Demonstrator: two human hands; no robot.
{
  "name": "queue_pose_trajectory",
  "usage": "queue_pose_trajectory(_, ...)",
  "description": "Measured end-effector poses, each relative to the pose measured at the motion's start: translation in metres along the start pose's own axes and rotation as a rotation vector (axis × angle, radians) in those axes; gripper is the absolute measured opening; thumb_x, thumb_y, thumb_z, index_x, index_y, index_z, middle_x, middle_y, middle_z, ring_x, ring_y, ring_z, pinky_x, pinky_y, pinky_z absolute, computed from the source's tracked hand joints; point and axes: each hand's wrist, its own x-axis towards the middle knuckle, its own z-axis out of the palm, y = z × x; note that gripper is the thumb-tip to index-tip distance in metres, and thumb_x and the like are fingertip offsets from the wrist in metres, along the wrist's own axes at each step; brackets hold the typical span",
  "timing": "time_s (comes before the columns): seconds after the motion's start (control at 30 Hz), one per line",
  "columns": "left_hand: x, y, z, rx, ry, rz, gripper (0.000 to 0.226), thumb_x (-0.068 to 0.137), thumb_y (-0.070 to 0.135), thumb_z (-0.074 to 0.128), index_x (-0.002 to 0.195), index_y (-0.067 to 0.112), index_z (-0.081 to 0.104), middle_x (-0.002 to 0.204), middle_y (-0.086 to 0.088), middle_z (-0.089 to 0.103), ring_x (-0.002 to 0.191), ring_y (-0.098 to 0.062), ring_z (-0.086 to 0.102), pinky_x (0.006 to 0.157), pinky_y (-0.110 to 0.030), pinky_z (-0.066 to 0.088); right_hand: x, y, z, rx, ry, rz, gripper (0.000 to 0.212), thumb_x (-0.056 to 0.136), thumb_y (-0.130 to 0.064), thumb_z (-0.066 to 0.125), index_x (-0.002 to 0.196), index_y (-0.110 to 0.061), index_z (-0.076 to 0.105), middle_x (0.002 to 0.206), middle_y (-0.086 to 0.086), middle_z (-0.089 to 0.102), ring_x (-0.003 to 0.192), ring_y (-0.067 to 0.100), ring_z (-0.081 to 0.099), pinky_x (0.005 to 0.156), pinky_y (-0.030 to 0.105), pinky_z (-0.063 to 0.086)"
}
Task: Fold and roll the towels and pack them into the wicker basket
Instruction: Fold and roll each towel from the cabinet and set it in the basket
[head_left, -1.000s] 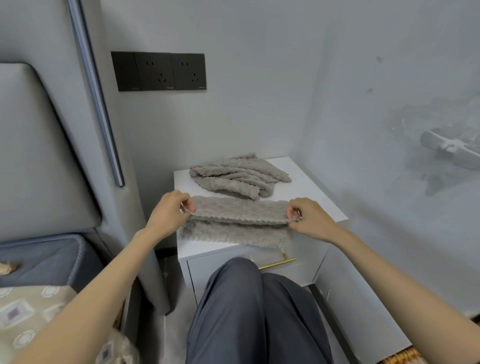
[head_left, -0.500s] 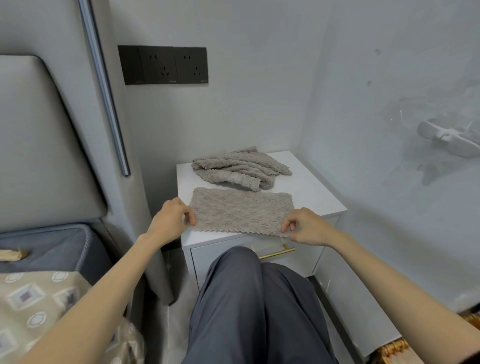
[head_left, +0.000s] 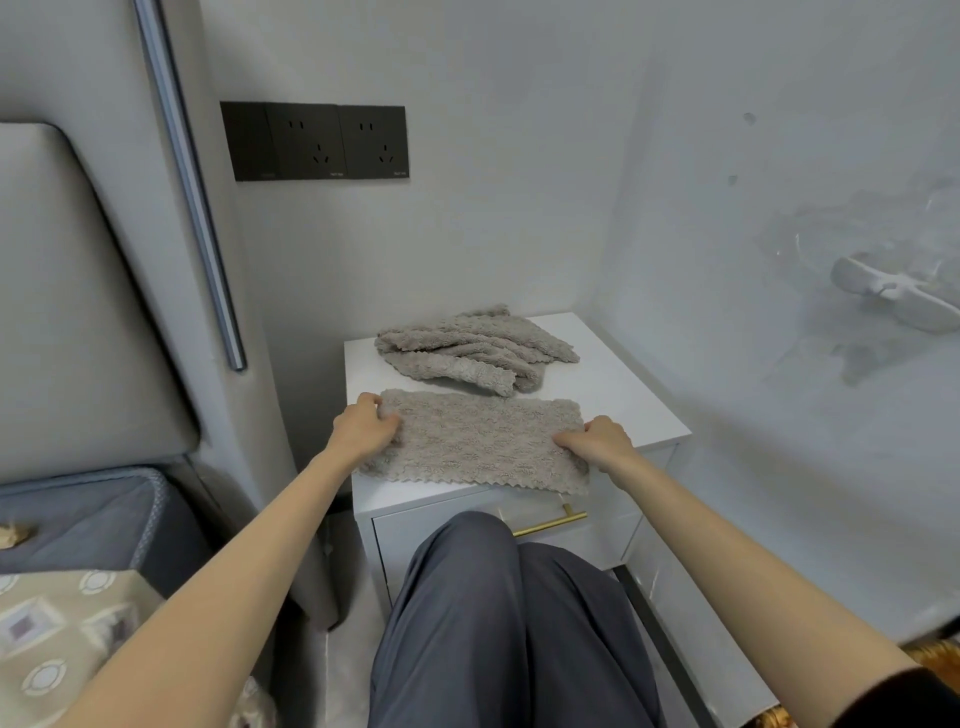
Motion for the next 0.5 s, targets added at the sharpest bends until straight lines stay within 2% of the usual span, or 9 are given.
queue_pose_trajectory(0.07, 0.003, 0.001, 0.001, -0.006, 0.015, -0.045, 0.055, 0.095, 0.032, 0.052, 0.140, 0.005, 0.034, 0.130, -0.015, 0.054, 0.121, -0.035, 0.048, 0.097, -0.041, 0.043, 0.002, -0.004, 0.001, -0.048, -0.023, 0.025, 0.033, 0.081, -0.035, 0.066, 0.069, -0.015, 0.042, 0.086, 0.005, 0.048, 0.093, 0.024, 0.047, 0.070, 0.032, 0.039)
queue_pose_trajectory(0.1, 0.003, 0.002, 0.000, -0.003, 0.020, -0.070, 0.051, 0.095, 0.033, 0.053, 0.135, 0.004, 0.040, 0.126, -0.015, 0.055, 0.120, -0.036, 0.049, 0.097, -0.040, 0.043, 0.002, -0.006, 0.002, -0.076, -0.031, 0.035, 0.031, 0.081, -0.034, 0.066, 0.071, -0.015, 0.043, 0.090, 0.006, 0.048, 0.098, 0.025, 0.046, 0.074, 0.033, 0.038)
queue_pose_trajectory(0.17, 0.005, 0.003, 0.001, -0.010, -0.003, -0.095, 0.029, 0.094, 0.033, 0.055, 0.100, 0.005, 0.057, 0.101, -0.017, 0.061, 0.112, -0.041, 0.054, 0.096, -0.044, 0.044, 0.006, -0.009, 0.000, -0.091, -0.055, 0.037, 0.030, 0.079, -0.027, 0.067, 0.069, -0.015, 0.041, 0.082, 0.004, 0.048, 0.091, 0.025, 0.047, 0.073, 0.031, 0.034)
queue_pose_trajectory(0.2, 0.003, 0.004, 0.001, -0.016, -0.024, -0.096, 0.027, 0.093, 0.031, 0.056, 0.080, 0.008, 0.054, 0.084, -0.014, 0.058, 0.104, -0.042, 0.057, 0.094, -0.046, 0.045, 0.007, -0.009, -0.001, -0.060, -0.068, 0.029, 0.030, 0.078, -0.021, 0.066, 0.067, -0.015, 0.039, 0.074, 0.002, 0.045, 0.082, 0.023, 0.046, 0.069, 0.031, 0.032)
queue_pose_trajectory(0.23, 0.002, 0.006, 0.001, -0.025, -0.041, -0.093, 0.030, 0.091, 0.027, 0.058, 0.069, 0.011, 0.047, 0.075, -0.011, 0.053, 0.092, -0.040, 0.059, 0.089, -0.046, 0.047, 0.008, -0.008, -0.002, -0.009, -0.071, 0.016, 0.031, 0.076, -0.015, 0.066, 0.065, -0.015, 0.037, 0.068, 0.002, 0.041, 0.073, 0.021, 0.044, 0.064, 0.030, 0.031)
queue_pose_trajectory(0.3, -0.001, 0.012, 0.002, -0.074, -0.085, -0.076, 0.027, 0.088, 0.017, 0.061, 0.067, 0.010, 0.046, 0.071, -0.010, 0.051, 0.072, -0.026, 0.052, 0.071, -0.037, 0.046, 0.010, -0.005, -0.010, 0.079, -0.044, 0.000, 0.032, 0.074, -0.006, 0.063, 0.063, -0.016, 0.034, 0.063, 0.001, 0.038, 0.061, 0.018, 0.039, 0.054, 0.027, 0.028)
queue_pose_trajectory(0.37, -0.004, 0.021, 0.005, -0.135, -0.152, -0.064, 0.026, 0.085, 0.010, 0.063, 0.065, 0.011, 0.045, 0.070, -0.010, 0.048, 0.062, -0.020, 0.046, 0.060, -0.028, 0.038, 0.012, -0.001, -0.021, 0.055, 0.015, -0.028, 0.026, 0.074, -0.007, 0.061, 0.066, -0.015, 0.037, 0.067, 0.002, 0.041, 0.064, 0.020, 0.043, 0.051, 0.028, 0.028)
queue_pose_trajectory(0.43, -0.010, 0.034, 0.006, -0.185, -0.201, -0.047, 0.034, 0.084, 0.009, 0.064, 0.061, 0.014, 0.040, 0.064, -0.004, 0.043, 0.057, -0.014, 0.042, 0.052, -0.020, 0.035, 0.013, 0.002, -0.037, -0.020, 0.085, -0.037, 0.018, 0.076, -0.013, 0.060, 0.086, -0.011, 0.045, 0.084, 0.006, 0.050, 0.081, 0.026, 0.051, 0.058, 0.030, 0.035)
queue_pose_trajectory(0.5, -0.014, 0.048, 0.010, -0.262, -0.250, -0.026, 0.035, 0.084, 0.010, 0.066, 0.063, 0.016, 0.039, 0.065, -0.002, 0.045, 0.058, -0.011, 0.046, 0.052, -0.016, 0.042, 0.016, 0.005, -0.055, -0.095, 0.163, -0.035, 0.030, 0.078, -0.017, 0.059, 0.103, -0.013, 0.043, 0.096, 0.006, 0.053, 0.091, 0.028, 0.052, 0.068, 0.032, 0.040)
